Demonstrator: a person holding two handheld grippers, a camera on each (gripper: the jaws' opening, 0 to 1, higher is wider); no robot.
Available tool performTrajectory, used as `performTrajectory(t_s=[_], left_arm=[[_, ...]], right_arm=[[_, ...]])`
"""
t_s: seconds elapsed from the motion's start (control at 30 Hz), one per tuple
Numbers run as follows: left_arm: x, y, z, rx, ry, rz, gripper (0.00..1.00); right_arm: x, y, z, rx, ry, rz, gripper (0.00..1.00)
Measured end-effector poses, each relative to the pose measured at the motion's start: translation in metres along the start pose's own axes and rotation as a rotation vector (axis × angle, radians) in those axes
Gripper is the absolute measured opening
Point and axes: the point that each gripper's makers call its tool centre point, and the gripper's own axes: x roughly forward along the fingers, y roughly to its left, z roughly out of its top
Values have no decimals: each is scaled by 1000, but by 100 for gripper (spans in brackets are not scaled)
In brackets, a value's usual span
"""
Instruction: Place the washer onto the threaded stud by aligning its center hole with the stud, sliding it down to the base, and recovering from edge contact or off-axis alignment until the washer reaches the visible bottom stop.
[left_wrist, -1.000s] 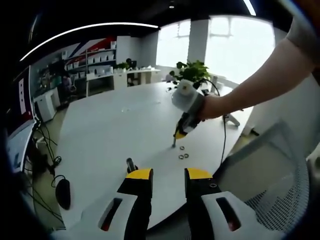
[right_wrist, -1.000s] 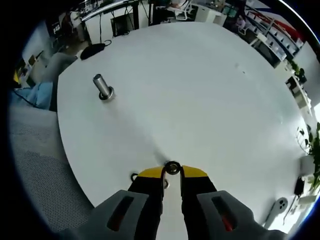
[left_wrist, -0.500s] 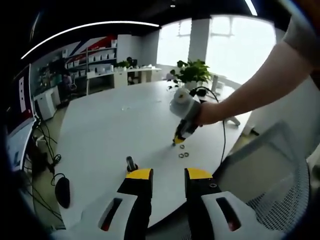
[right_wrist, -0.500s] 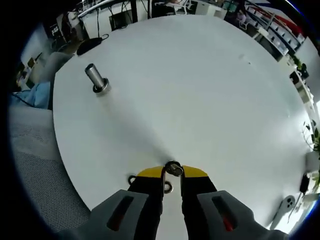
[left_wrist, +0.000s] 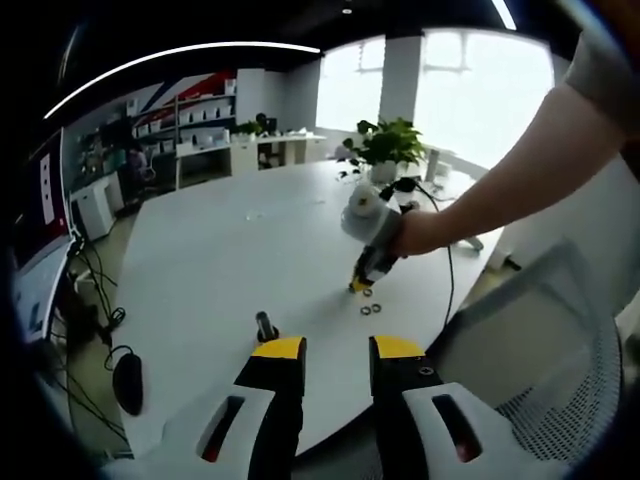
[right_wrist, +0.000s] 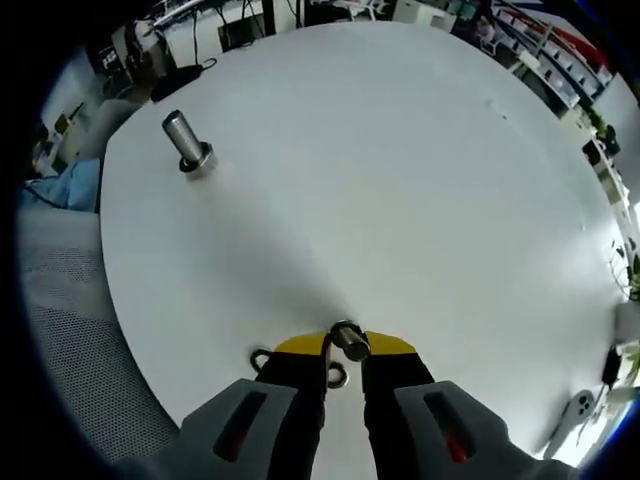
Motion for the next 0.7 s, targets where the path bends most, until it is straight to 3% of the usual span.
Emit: performTrajectory(t_s=[0.27,0.7], left_arm=[[1,-1,0,0,1,-3,23],[-3,-2,6,11,-34,-2,23]], right_arm=[[-3,-2,-6,22,5,-5,18],[-38,2,-19,37,15,-40,19]])
